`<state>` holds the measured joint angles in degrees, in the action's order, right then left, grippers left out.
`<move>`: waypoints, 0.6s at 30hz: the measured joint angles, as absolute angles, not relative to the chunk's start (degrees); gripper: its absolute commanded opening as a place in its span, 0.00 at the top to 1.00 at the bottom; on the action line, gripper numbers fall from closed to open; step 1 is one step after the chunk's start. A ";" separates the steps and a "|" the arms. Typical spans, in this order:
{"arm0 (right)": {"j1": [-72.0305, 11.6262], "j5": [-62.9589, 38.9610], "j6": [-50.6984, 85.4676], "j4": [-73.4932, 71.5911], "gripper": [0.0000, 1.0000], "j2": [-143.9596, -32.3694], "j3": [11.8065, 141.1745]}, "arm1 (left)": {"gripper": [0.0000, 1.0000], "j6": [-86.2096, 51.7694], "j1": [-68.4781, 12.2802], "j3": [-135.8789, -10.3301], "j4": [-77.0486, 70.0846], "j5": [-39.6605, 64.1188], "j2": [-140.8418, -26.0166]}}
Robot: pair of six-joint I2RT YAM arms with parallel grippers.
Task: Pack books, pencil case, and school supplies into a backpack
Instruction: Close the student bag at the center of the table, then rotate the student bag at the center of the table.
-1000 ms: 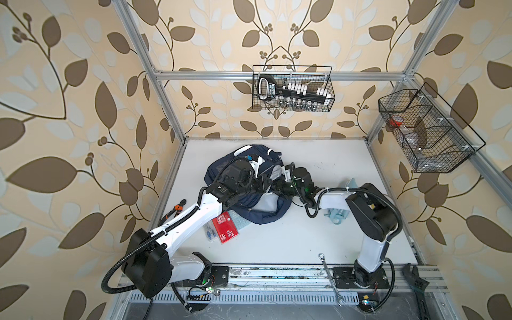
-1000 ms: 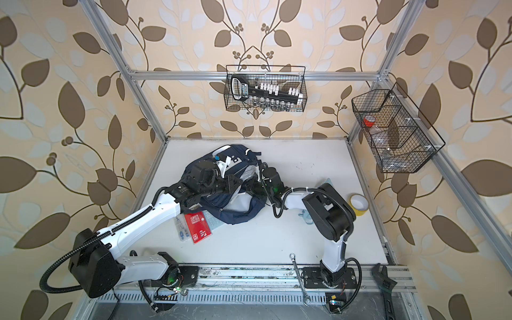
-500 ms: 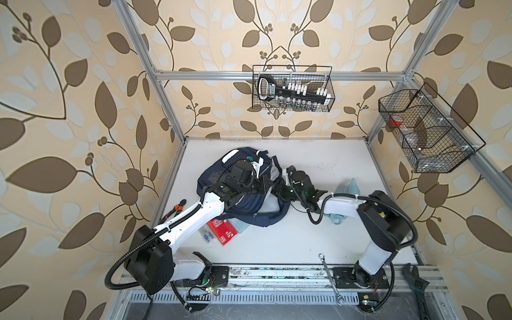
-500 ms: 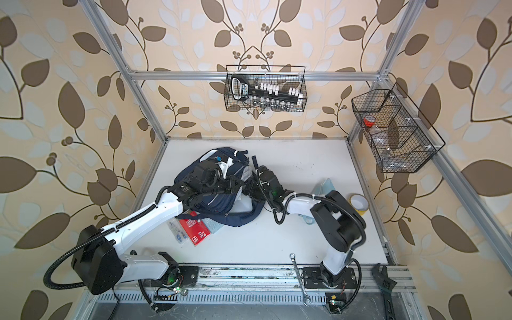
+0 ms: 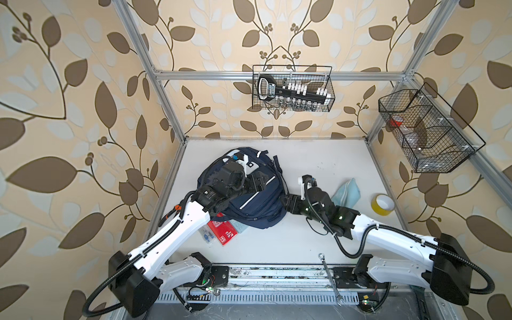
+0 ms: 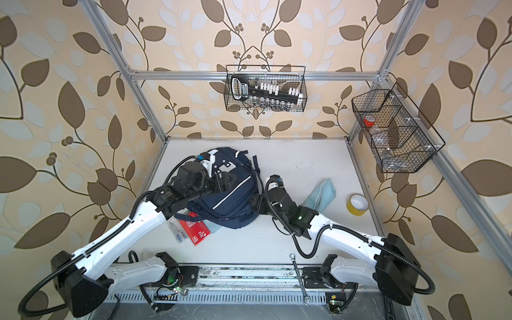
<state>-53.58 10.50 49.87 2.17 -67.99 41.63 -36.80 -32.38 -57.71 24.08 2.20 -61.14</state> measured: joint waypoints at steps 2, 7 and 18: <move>-59.46 13.85 49.82 3.88 0.41 -69.71 42.30 | 0.36 -39.00 -31.68 -56.86 28.01 -0.58 -58.19; -69.30 19.25 49.84 7.22 0.41 -81.58 49.17 | 0.39 -45.56 -31.05 -48.82 33.74 -1.78 -54.63; -70.78 20.58 40.71 13.04 0.40 -97.93 67.72 | 0.43 -54.81 -29.50 -40.36 40.45 -2.37 -54.52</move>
